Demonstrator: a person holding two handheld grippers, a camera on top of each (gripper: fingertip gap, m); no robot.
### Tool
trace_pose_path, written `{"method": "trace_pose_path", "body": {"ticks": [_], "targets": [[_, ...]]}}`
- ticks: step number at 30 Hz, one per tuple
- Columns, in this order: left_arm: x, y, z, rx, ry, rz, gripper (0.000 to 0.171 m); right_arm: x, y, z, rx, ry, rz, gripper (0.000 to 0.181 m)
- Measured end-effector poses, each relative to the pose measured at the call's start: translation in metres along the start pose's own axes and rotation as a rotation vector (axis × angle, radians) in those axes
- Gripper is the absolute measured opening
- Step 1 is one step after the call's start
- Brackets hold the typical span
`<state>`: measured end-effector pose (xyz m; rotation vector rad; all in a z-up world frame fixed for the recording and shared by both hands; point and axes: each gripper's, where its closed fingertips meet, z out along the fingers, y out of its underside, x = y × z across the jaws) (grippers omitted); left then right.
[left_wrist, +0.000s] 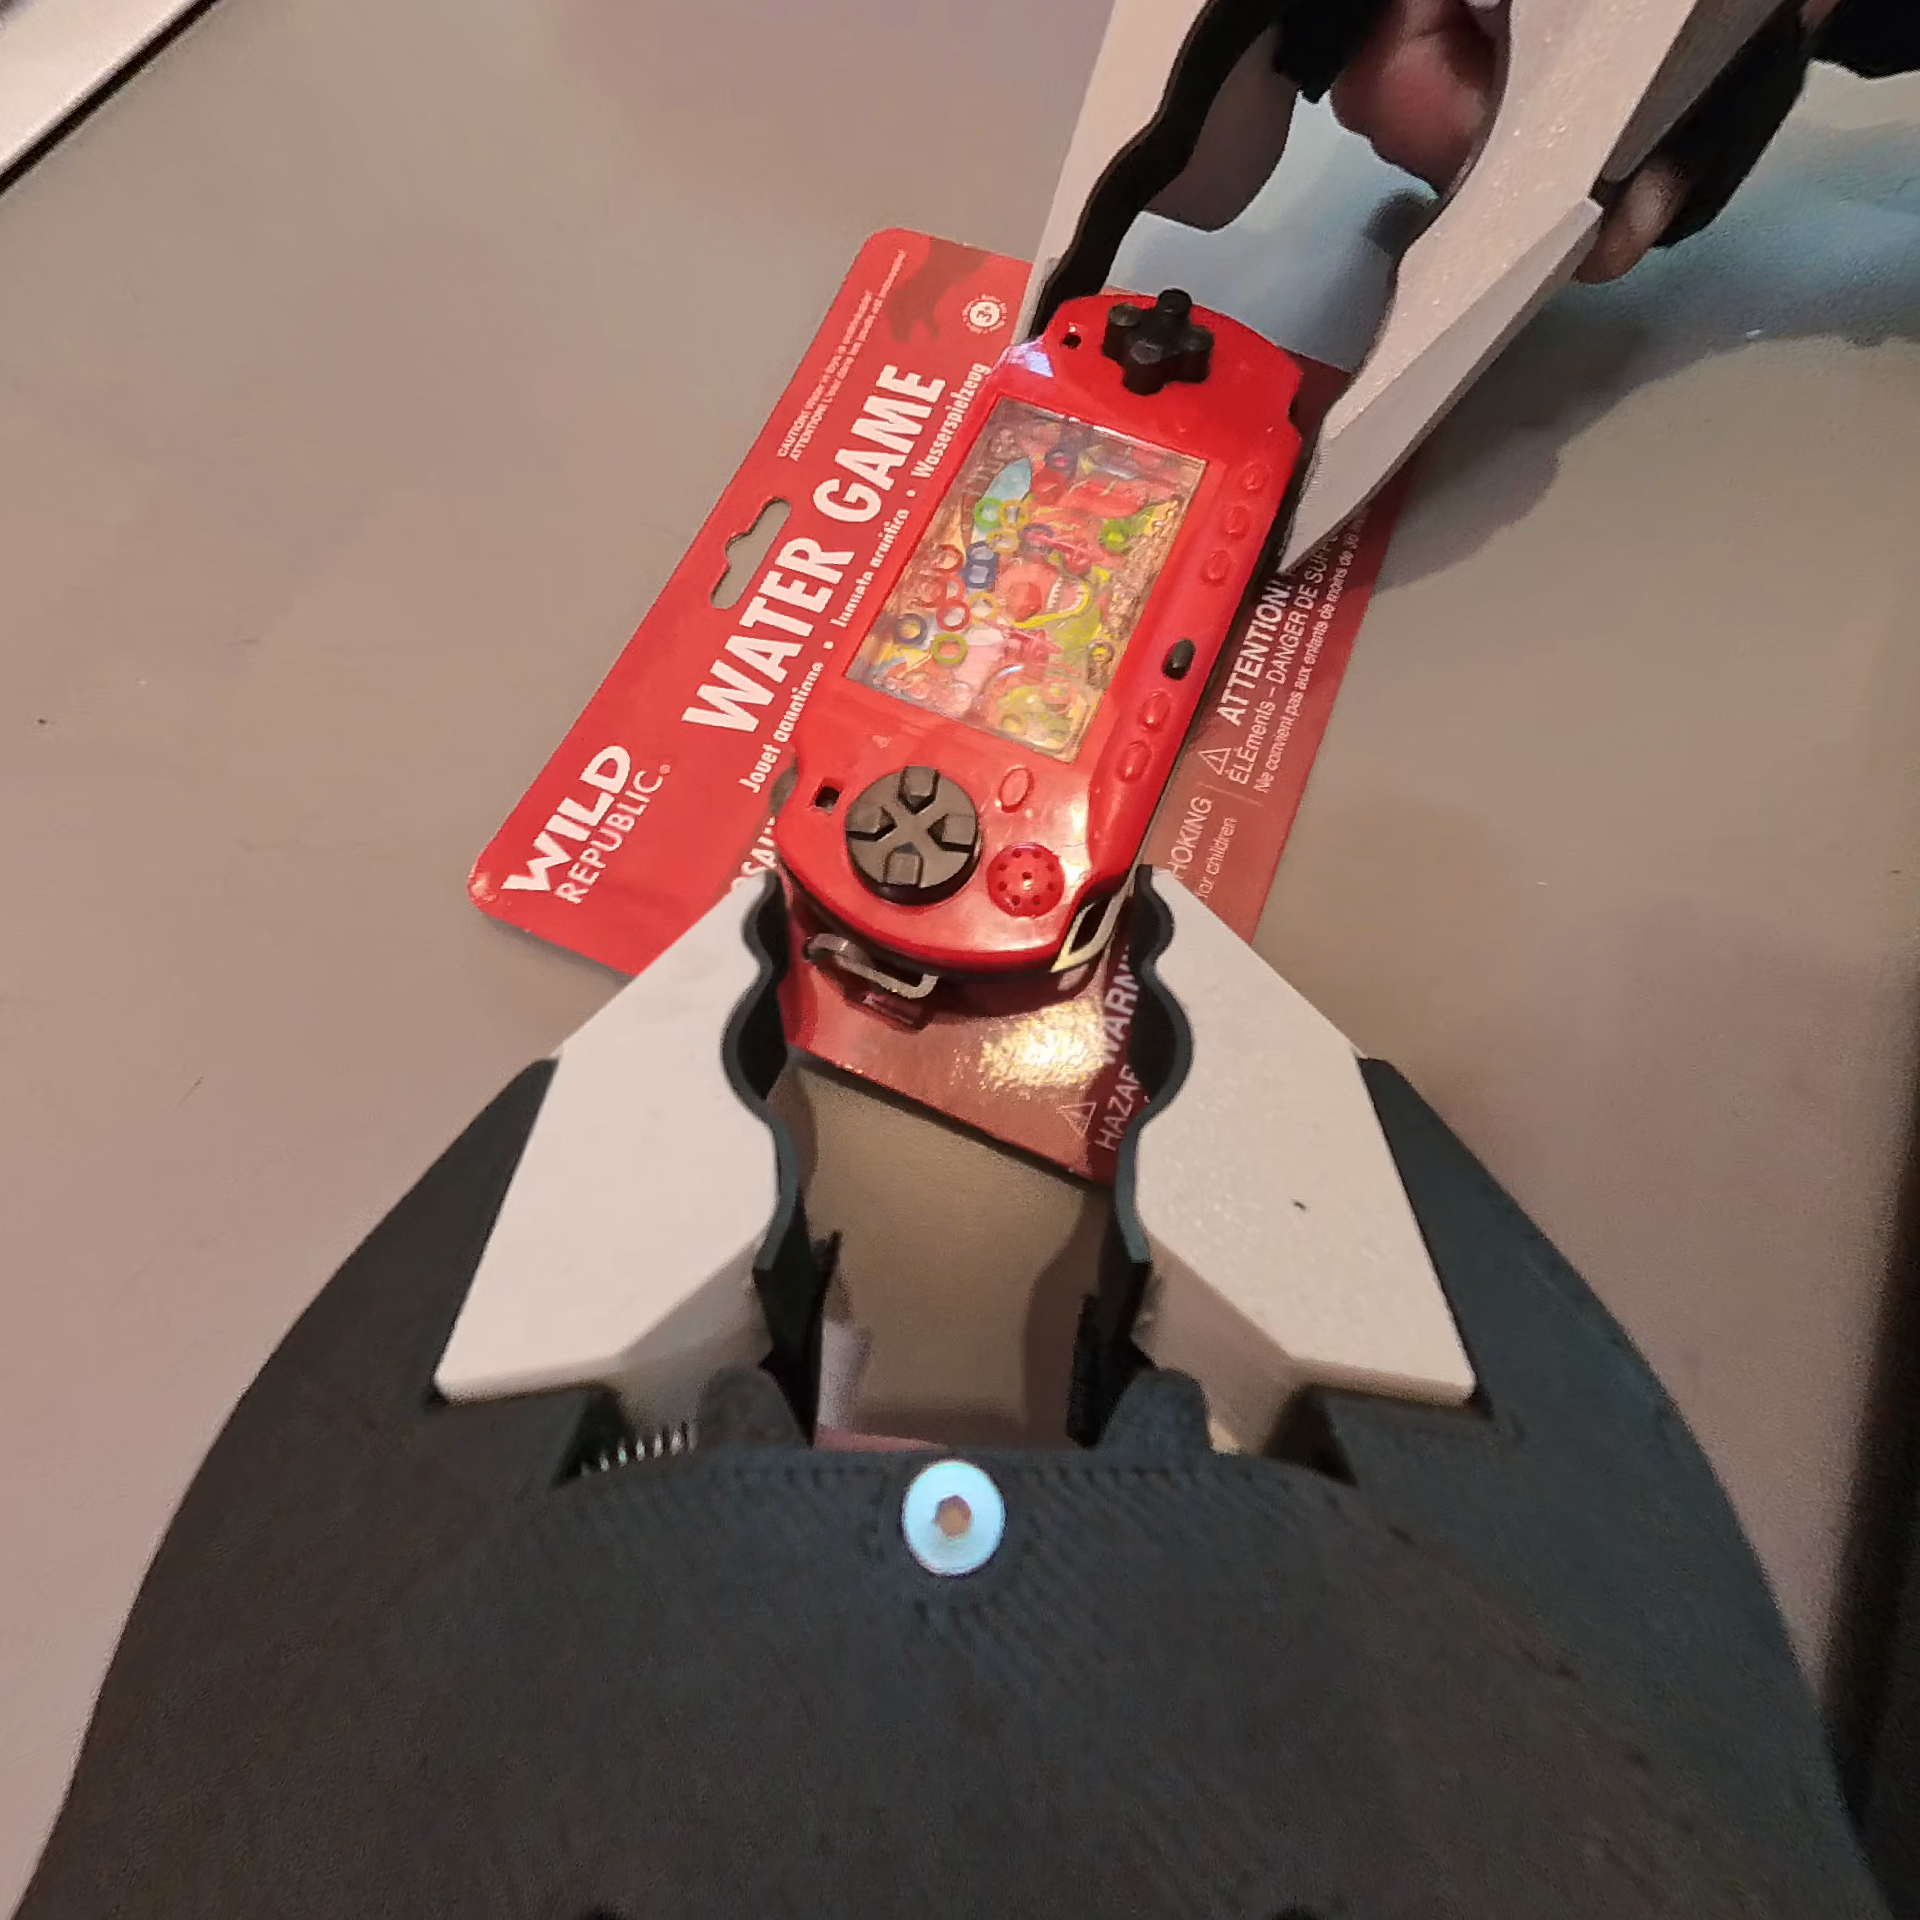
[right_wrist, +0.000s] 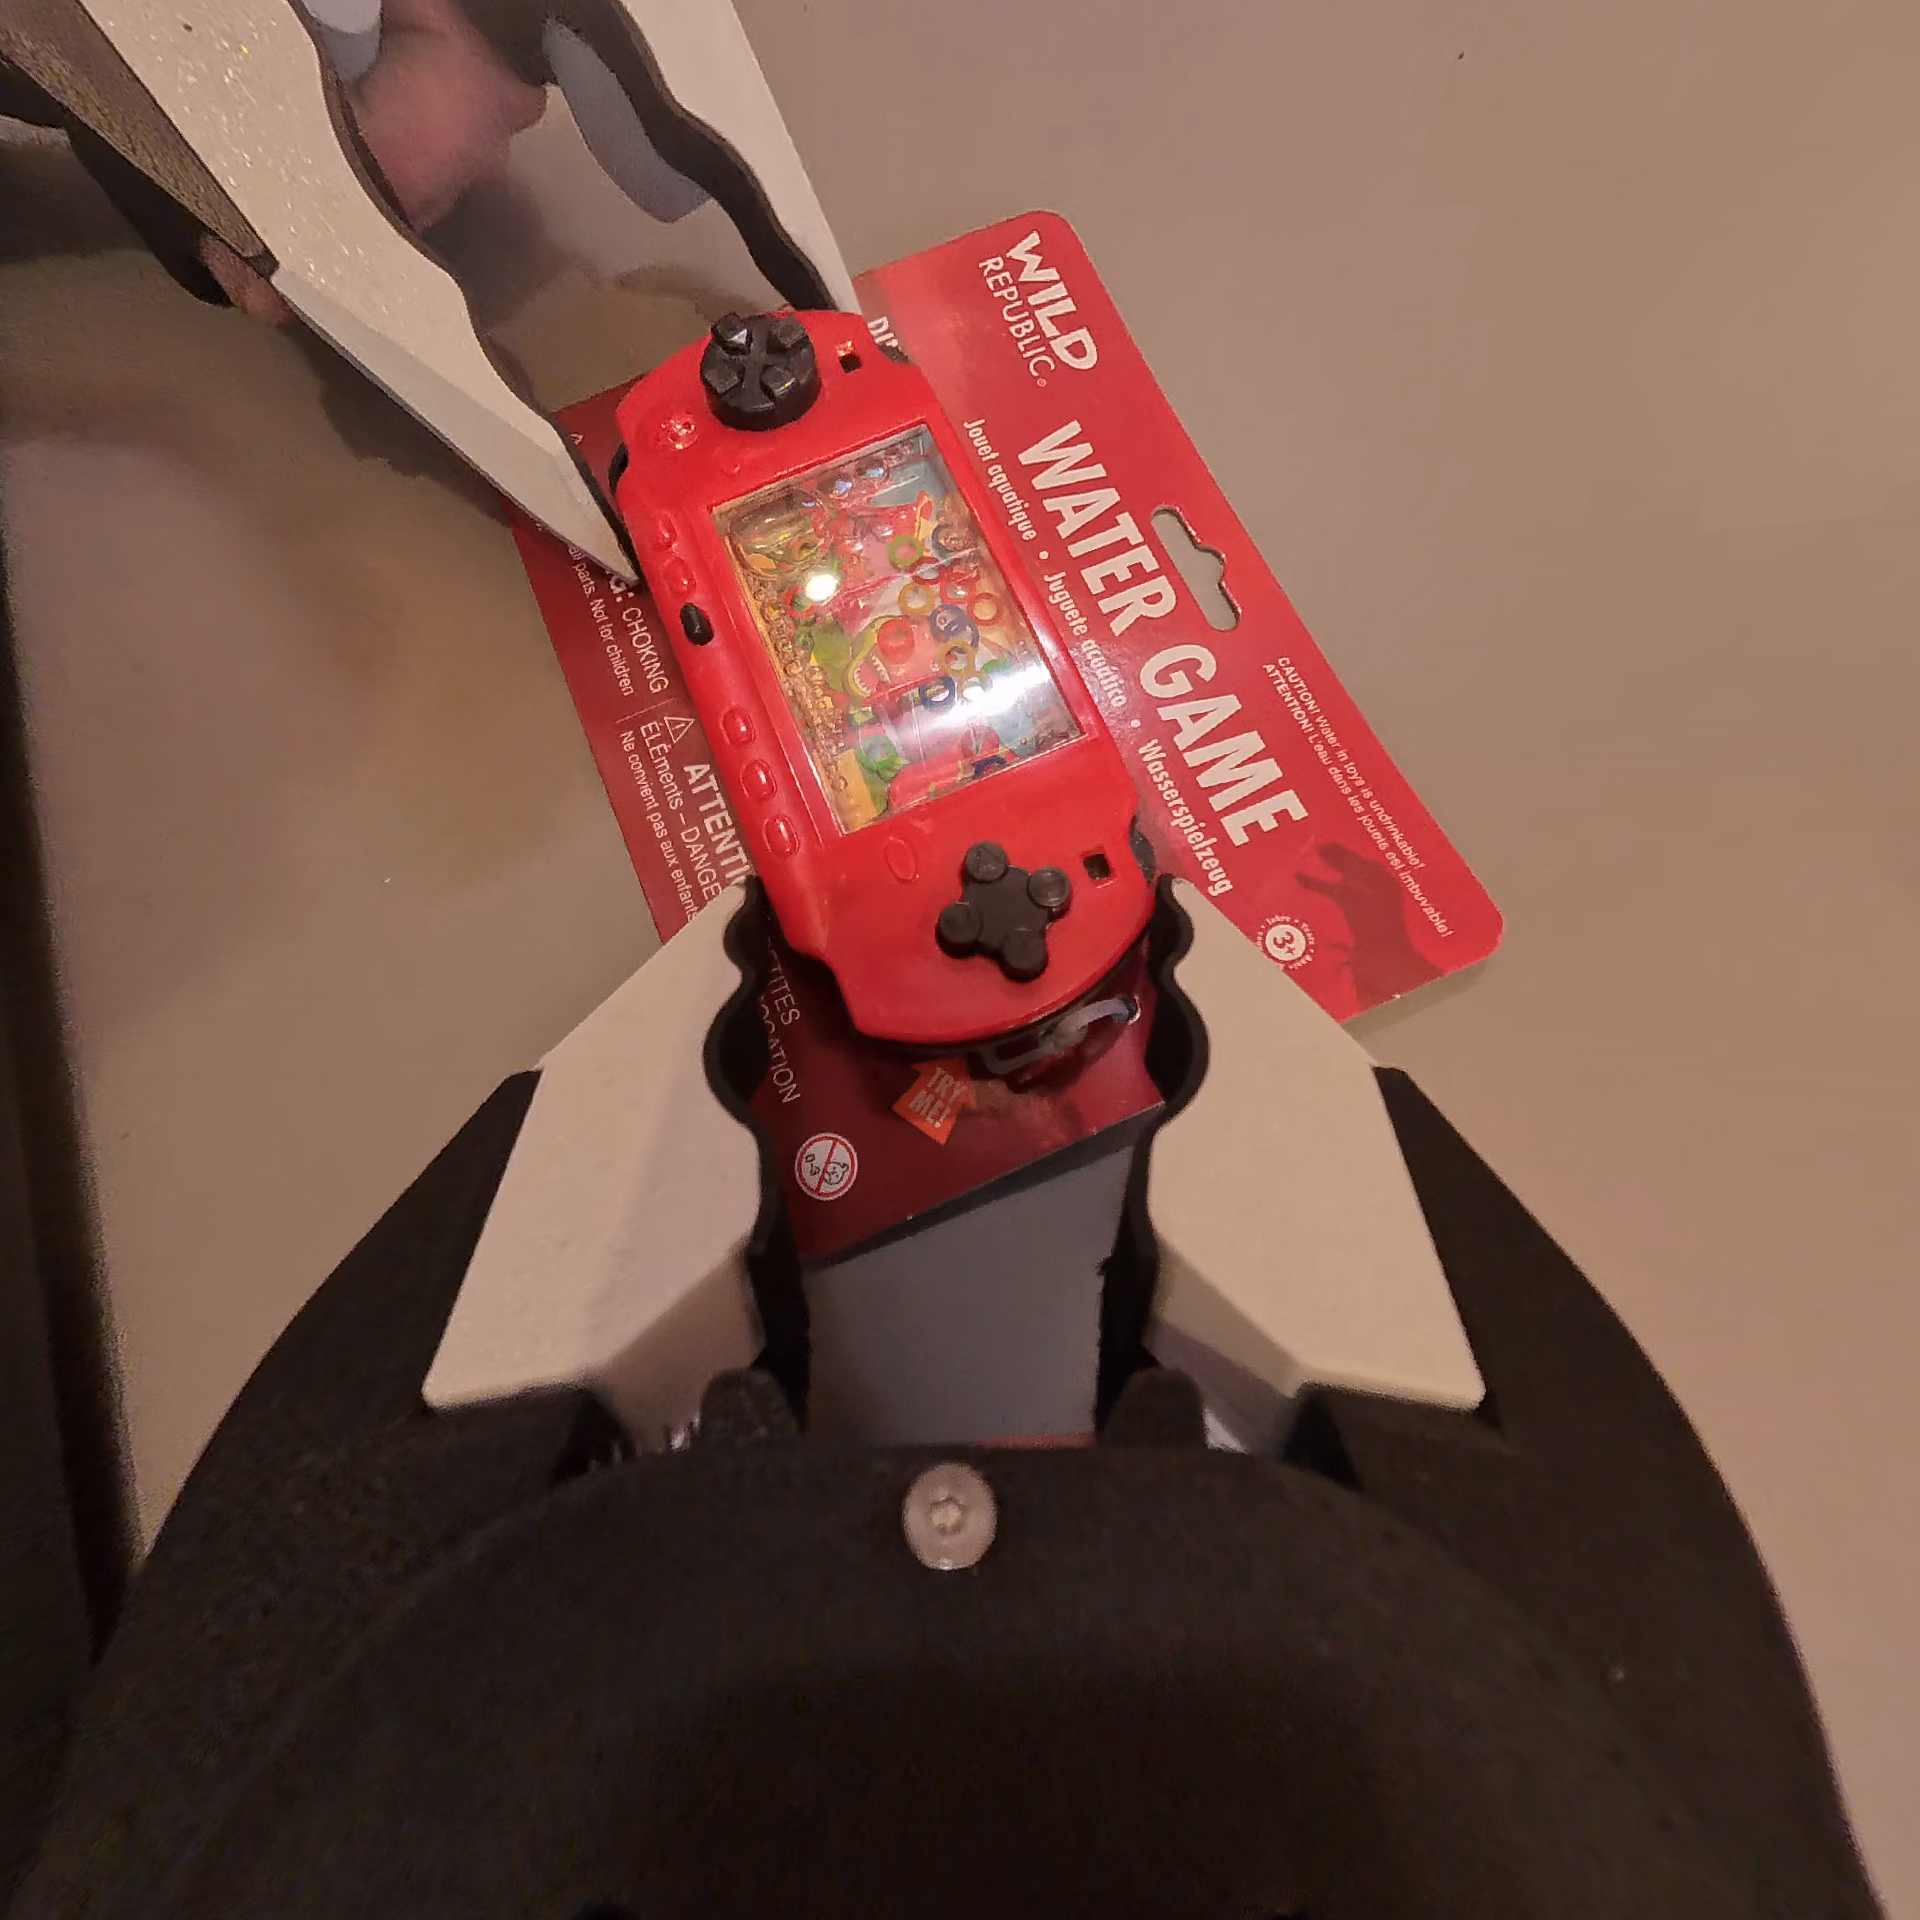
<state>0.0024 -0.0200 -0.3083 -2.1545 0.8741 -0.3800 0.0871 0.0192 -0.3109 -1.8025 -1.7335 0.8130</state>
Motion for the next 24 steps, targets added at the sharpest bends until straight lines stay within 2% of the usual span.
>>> {"method": "trace_pose_path", "body": {"ticks": [11,17,24], "targets": [[-0.004,0.000,0.001,0.007,-0.045,0.054,0.063,0.004,-0.005,-0.001,0.030,0.042,-0.079,0.071],[-0.011,-0.011,-0.005,0.070,-0.085,0.074,0.063,0.009,-0.020,-0.012,0.098,0.109,-0.150,0.070],[-0.010,-0.007,-0.002,0.059,-0.060,0.043,0.062,0.007,-0.024,-0.015,0.097,0.133,-0.188,0.070]]}}
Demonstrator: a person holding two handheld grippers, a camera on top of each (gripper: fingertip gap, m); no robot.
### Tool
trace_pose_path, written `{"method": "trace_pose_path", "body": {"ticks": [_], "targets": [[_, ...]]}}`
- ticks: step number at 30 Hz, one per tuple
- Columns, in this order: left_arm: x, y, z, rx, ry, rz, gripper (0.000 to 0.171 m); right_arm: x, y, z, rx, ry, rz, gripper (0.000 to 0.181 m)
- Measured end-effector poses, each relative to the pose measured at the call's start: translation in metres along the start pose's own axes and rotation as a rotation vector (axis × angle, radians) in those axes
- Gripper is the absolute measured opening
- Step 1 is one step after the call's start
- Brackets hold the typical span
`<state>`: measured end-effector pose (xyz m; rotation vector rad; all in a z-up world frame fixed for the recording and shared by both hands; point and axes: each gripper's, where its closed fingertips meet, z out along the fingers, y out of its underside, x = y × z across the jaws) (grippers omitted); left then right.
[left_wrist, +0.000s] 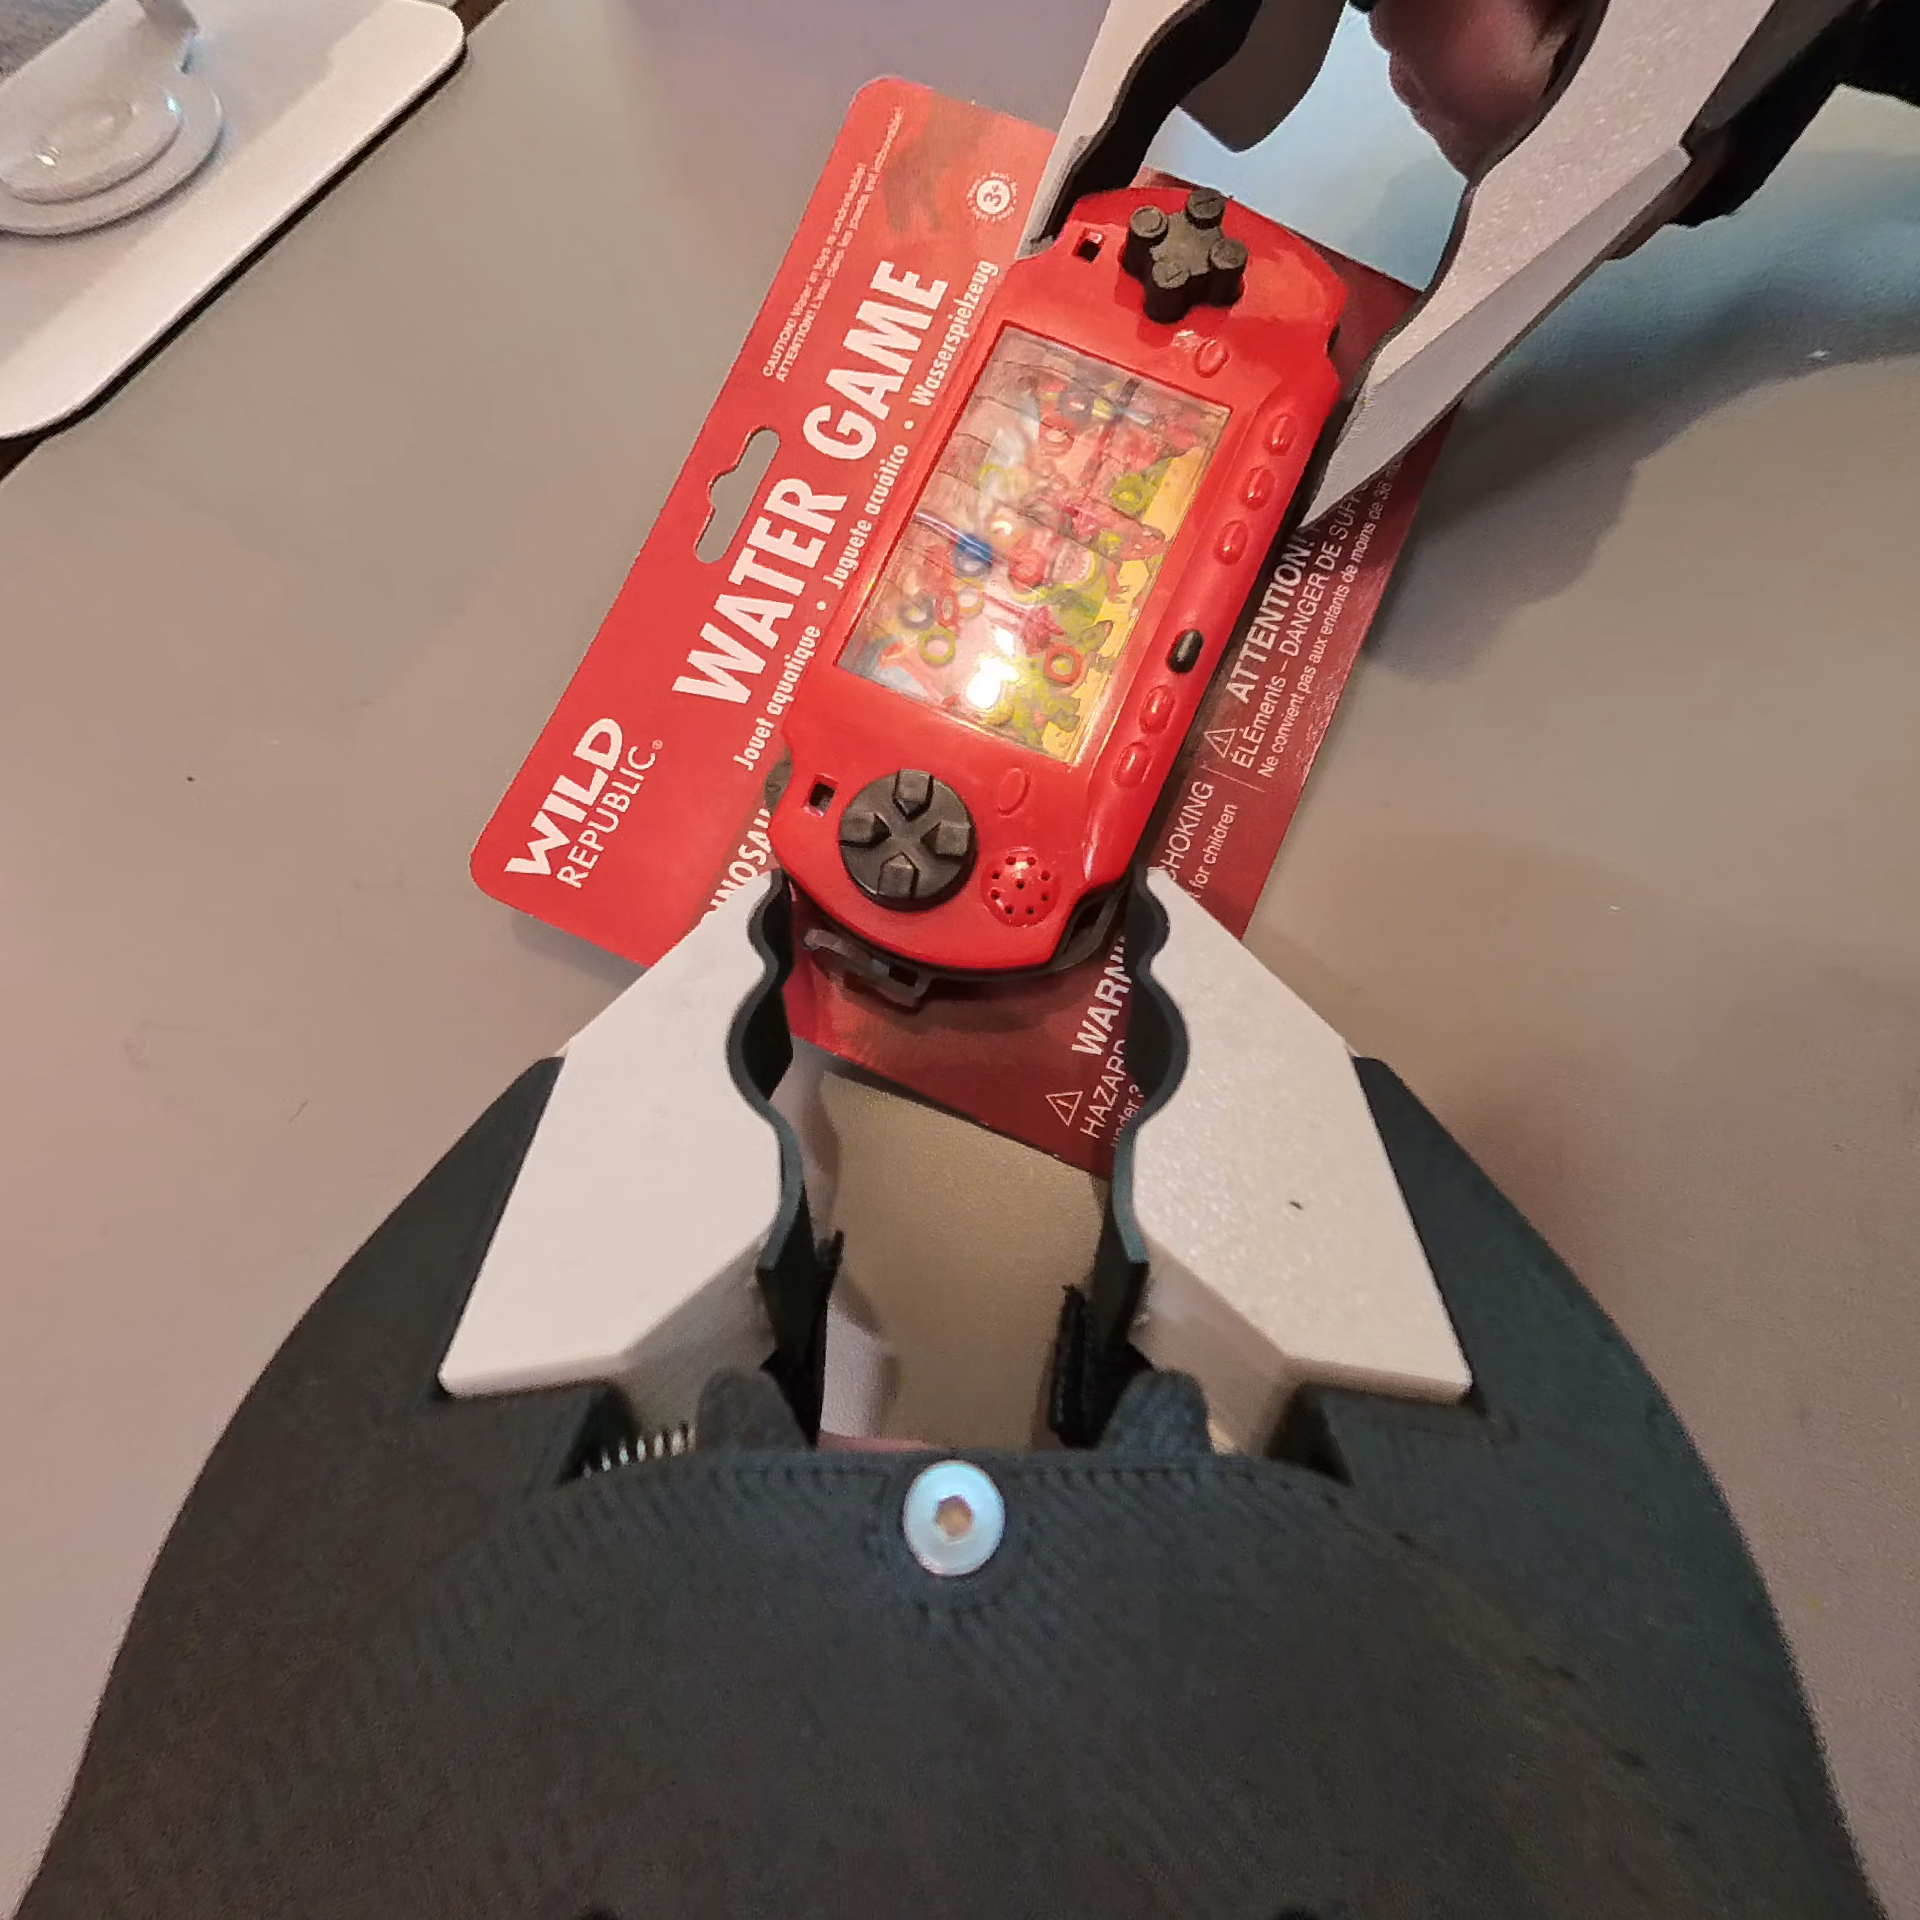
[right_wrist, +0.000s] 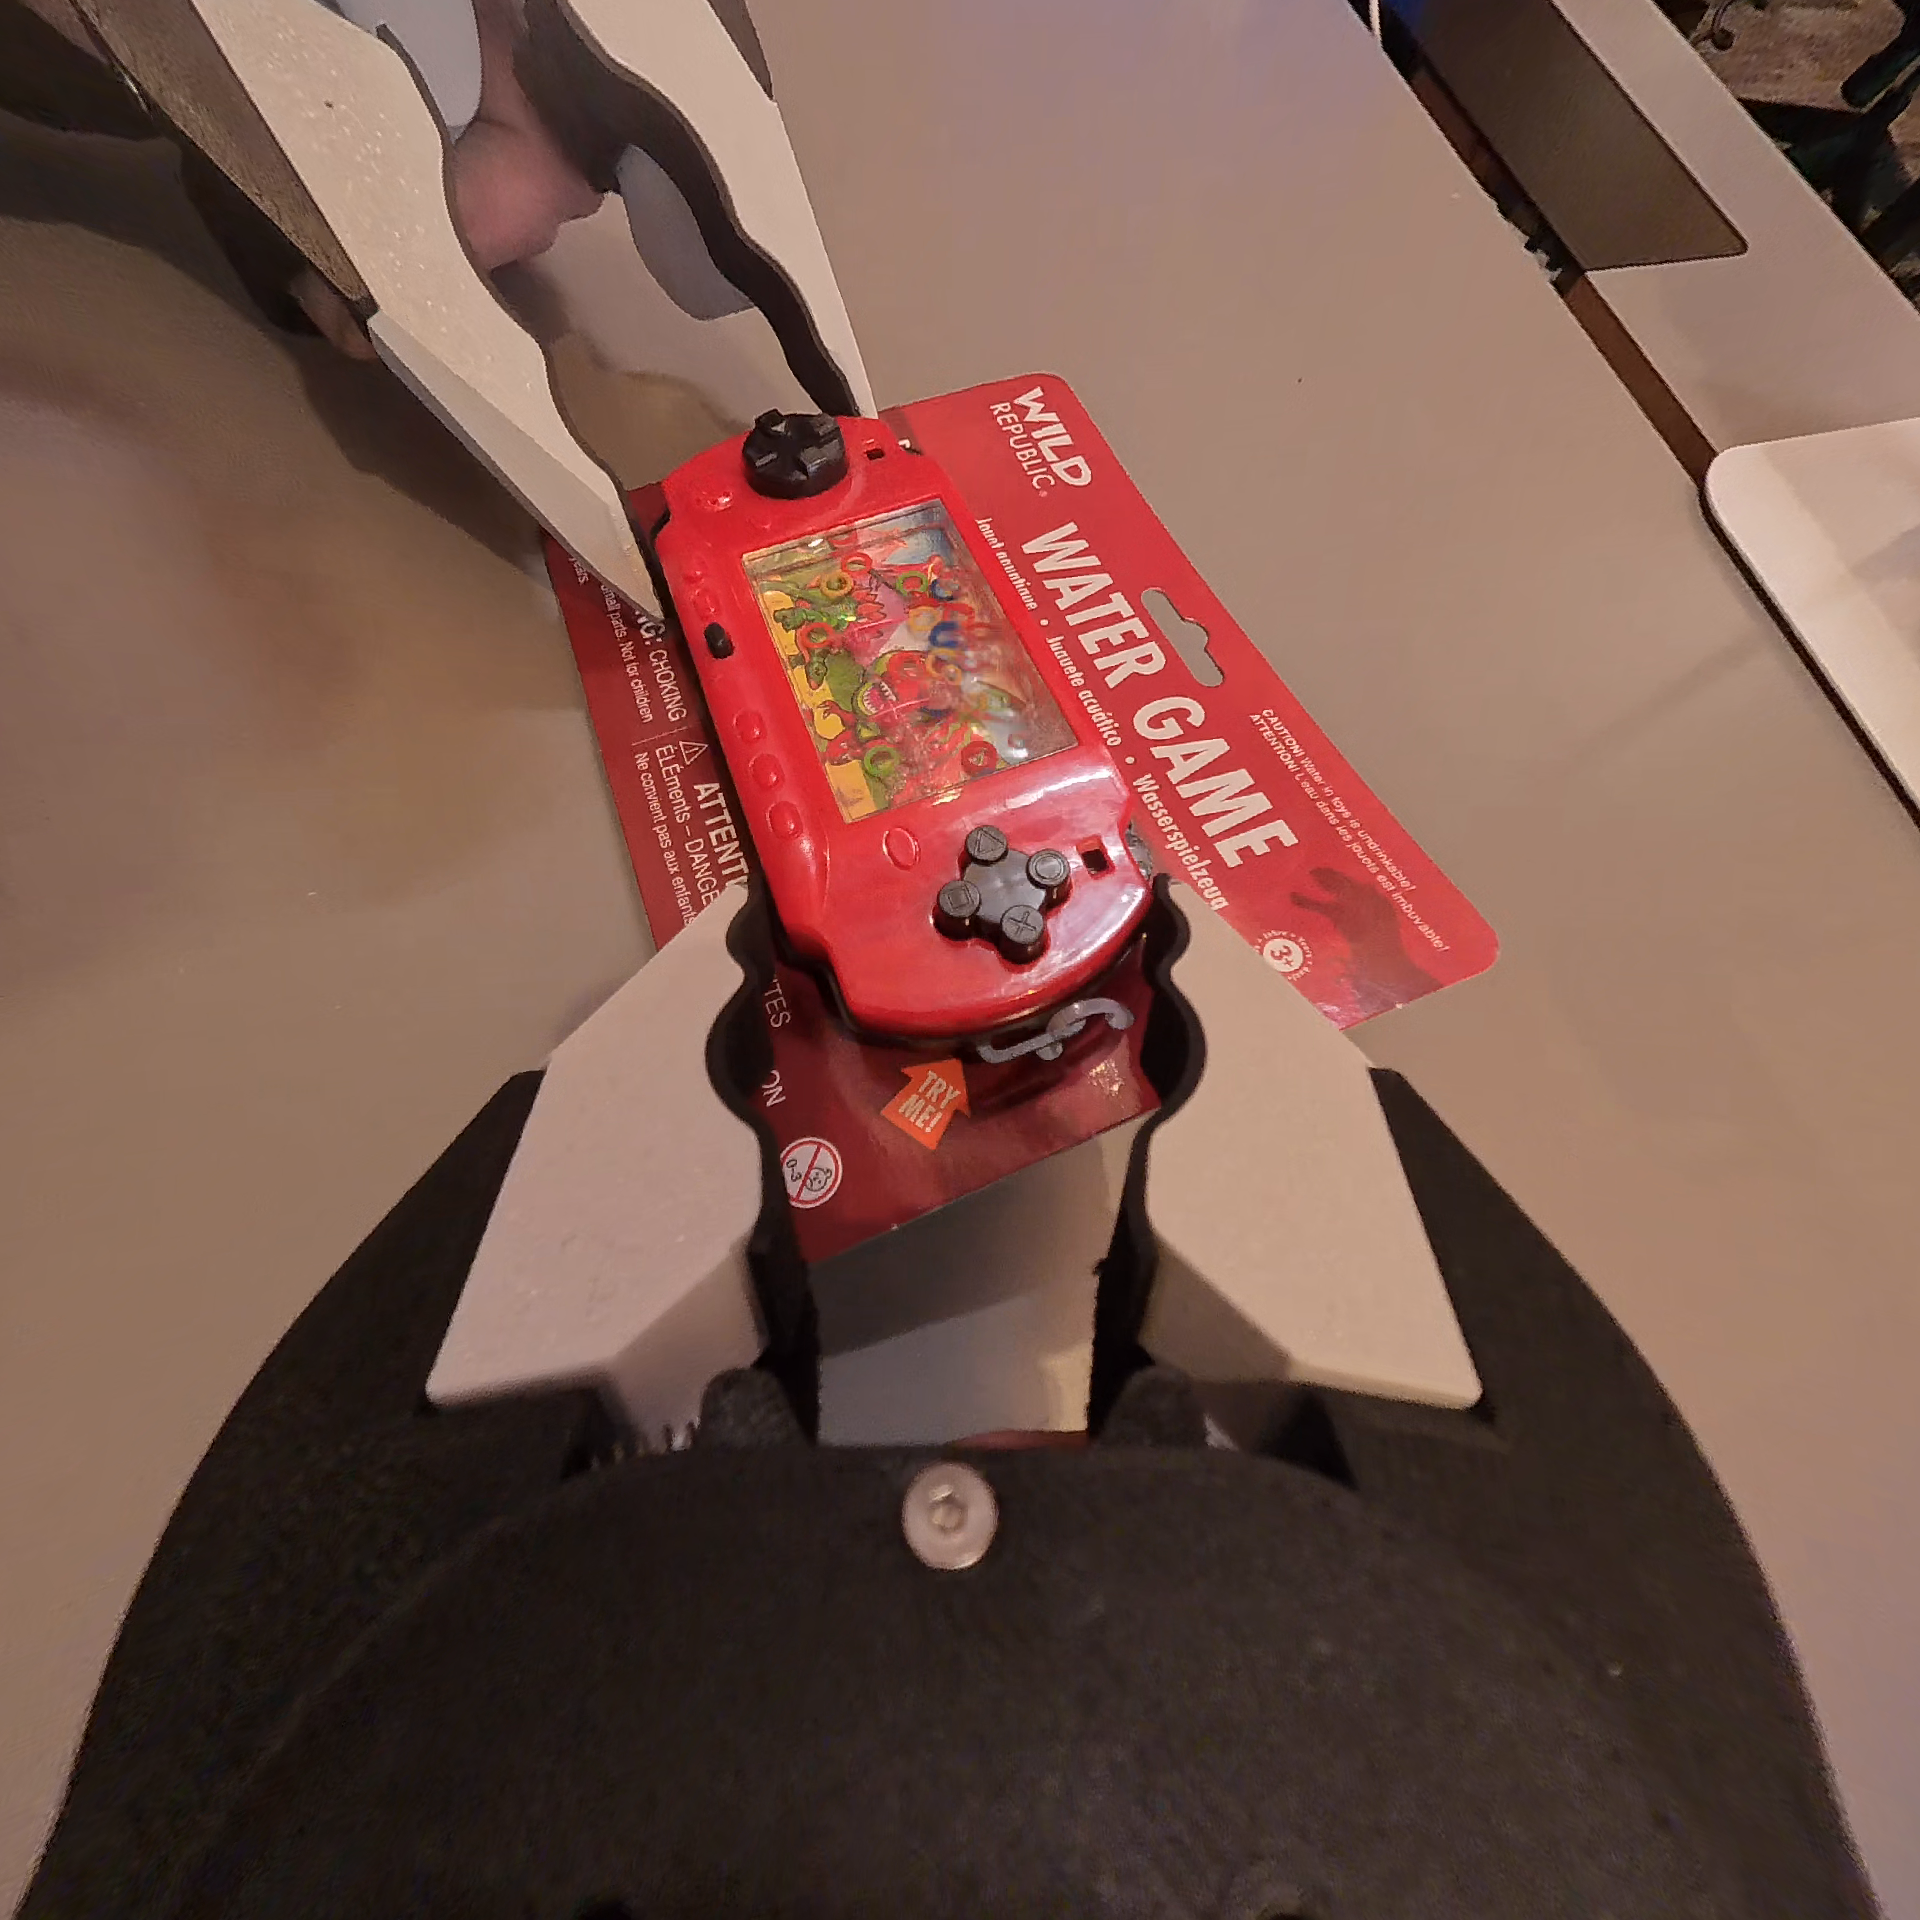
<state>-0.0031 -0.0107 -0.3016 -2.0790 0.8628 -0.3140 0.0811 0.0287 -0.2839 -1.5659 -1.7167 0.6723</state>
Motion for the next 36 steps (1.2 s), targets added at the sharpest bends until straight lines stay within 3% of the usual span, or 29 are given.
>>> {"method": "trace_pose_path", "body": {"ticks": [5,8,16,23,36], "targets": [[-0.002,-0.002,-0.003,0.022,0.014,-0.030,0.063,0.002,-0.002,-0.002,0.000,0.022,-0.028,0.070],[-0.011,-0.003,-0.009,0.039,0.004,-0.076,0.075,0.002,-0.004,-0.003,0.006,0.036,-0.048,0.070],[-0.033,0.002,-0.020,0.092,0.085,-0.407,0.095,0.001,-0.012,-0.008,0.027,0.071,-0.124,0.070],[-0.021,-0.005,-0.016,0.104,0.213,-0.528,0.090,-0.001,-0.016,-0.009,0.037,0.080,-0.156,0.070],[-0.019,-0.013,-0.018,0.150,0.253,-0.589,0.080,-0.003,-0.025,-0.015,0.062,0.103,-0.203,0.070]]}}
